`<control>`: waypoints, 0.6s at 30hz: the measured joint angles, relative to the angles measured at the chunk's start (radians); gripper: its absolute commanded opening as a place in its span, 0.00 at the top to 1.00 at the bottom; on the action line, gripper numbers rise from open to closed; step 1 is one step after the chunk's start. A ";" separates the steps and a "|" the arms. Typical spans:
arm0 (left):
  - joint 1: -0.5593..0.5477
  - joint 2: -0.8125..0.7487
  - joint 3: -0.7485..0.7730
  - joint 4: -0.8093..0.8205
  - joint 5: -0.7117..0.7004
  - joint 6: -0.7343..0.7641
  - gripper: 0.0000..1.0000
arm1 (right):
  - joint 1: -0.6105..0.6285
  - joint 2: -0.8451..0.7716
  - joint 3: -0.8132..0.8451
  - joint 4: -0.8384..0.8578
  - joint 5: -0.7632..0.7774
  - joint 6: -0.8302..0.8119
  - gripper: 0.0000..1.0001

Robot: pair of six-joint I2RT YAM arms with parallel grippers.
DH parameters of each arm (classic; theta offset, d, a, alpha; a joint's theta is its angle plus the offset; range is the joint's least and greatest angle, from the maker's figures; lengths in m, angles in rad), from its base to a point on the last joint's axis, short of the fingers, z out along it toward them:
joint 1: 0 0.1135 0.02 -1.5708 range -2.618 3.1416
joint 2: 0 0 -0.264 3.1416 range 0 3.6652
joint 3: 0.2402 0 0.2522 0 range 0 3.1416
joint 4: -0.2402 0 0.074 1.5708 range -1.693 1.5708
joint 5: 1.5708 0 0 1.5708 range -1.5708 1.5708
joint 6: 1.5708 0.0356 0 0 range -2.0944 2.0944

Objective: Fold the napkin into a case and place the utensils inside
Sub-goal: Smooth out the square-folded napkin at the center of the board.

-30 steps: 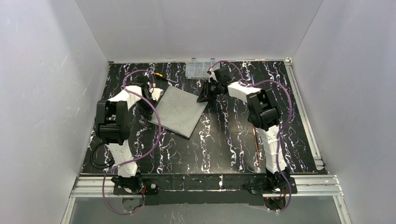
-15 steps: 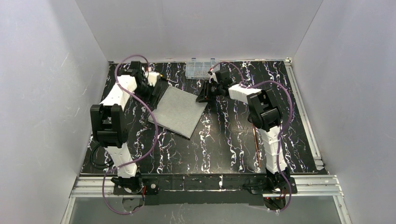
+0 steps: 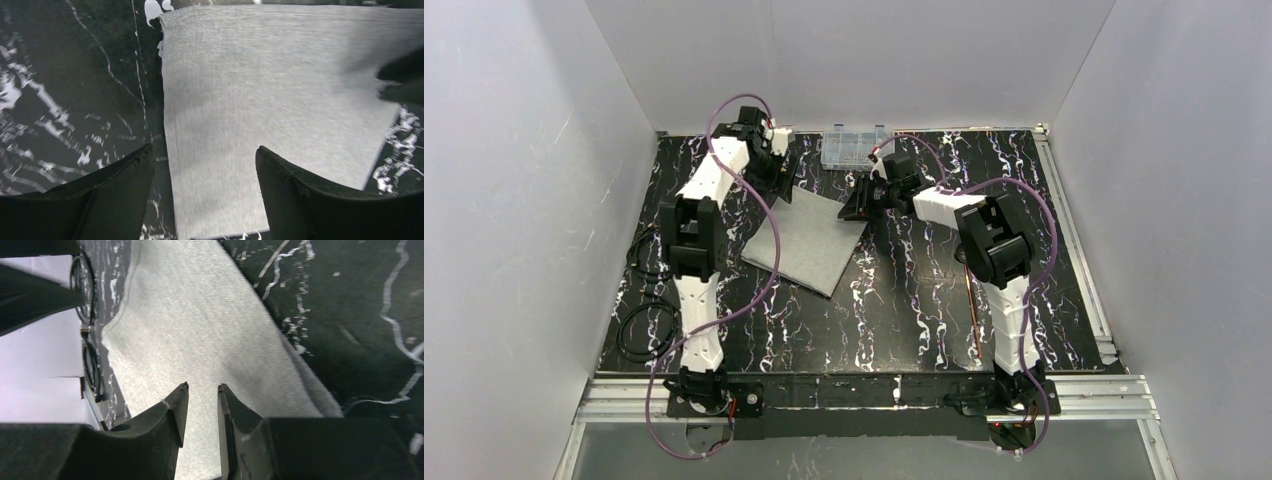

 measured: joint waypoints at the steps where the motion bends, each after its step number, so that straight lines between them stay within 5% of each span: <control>1: -0.001 0.039 0.013 0.001 -0.002 -0.006 0.33 | 0.005 -0.005 -0.008 0.016 0.000 0.012 0.64; 8: -0.007 0.171 0.052 0.017 -0.046 -0.024 0.57 | 0.042 -0.010 -0.016 0.069 -0.012 0.048 0.68; 18: -0.018 0.171 0.061 0.112 -0.076 -0.020 0.64 | 0.045 0.005 -0.016 0.112 -0.031 0.077 0.71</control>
